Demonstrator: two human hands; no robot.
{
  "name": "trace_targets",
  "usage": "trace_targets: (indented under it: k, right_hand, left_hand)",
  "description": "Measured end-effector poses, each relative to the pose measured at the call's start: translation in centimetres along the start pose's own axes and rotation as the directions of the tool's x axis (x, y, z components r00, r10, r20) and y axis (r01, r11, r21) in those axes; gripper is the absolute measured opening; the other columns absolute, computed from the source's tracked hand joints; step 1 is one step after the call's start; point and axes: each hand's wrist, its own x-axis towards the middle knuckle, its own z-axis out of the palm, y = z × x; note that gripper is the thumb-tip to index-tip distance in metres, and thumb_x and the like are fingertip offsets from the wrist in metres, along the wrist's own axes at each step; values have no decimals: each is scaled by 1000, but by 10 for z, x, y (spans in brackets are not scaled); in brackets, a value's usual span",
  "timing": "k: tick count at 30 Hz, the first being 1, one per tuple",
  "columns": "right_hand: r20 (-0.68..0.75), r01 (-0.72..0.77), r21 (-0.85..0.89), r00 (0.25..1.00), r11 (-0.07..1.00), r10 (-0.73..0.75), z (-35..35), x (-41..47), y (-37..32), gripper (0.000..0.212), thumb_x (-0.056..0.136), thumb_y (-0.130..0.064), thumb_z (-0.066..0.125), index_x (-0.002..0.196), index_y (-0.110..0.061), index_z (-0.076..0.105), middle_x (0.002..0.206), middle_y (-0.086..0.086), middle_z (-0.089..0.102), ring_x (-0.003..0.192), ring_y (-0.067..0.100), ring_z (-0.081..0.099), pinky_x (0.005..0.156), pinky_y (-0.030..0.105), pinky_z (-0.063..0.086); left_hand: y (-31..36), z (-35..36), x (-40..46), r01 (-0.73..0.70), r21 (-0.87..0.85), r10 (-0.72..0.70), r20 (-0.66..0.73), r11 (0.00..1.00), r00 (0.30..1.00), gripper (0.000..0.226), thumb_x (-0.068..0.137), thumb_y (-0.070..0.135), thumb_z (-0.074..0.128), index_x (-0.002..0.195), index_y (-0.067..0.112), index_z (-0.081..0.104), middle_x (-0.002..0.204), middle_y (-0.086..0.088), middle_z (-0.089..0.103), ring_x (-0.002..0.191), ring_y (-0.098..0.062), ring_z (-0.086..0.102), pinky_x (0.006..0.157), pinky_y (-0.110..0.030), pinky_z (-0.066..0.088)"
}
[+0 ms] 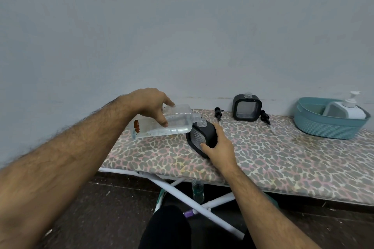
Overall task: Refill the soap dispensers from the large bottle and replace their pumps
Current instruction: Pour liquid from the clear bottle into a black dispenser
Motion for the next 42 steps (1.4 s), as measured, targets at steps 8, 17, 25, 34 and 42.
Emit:
trace_targets:
  k: [8,17,25,34,42]
  right_hand:
    - [3,1,8,1000,1000,-1,0,0,-2,78,80,-23,75,145,-38,34,114,-15,62,90,-1,59,68,2,42]
    - [1,2,-2,1000,1000,-2,-1,-1,-2,79,81,-22,75,147,-37,33,116,-13,62,95,4,59,69,2,41]
    - [-8,8,-12,1000,1000,-9,0,0,-3,78,81,-22,75,145,-35,35,120,-10,63,95,5,59,71,3,40]
    - [-5,19,-15,1000,1000,-19,-1,-1,-2,76,81,-21,75,144,-35,36,120,-10,64,98,7,61,77,10,46]
    - [-6,19,-16,1000,1000,-19,-1,0,-2,78,80,-23,75,145,-36,34,110,-19,57,93,3,58,70,1,38]
  left_hand:
    - [1,-2,-1,-1,15,1,6,1000,1000,86,68,60,78,143,37,44,115,11,71,94,-9,50,82,-33,40]
    - [3,-5,-3,11,12,-12,8,1000,1000,86,68,60,79,143,38,44,113,11,71,95,-9,50,82,-34,41]
    - [6,-6,-4,10,27,-11,10,1000,1000,87,67,60,79,143,38,44,115,10,70,112,-15,57,87,-36,44]
    - [7,-7,-5,12,42,-12,9,999,1000,87,67,60,79,143,38,44,119,9,69,114,-17,57,82,-34,41]
    - [8,-10,-4,15,38,-15,19,999,1000,87,66,59,80,143,38,45,119,8,69,114,-17,57,85,-35,43]
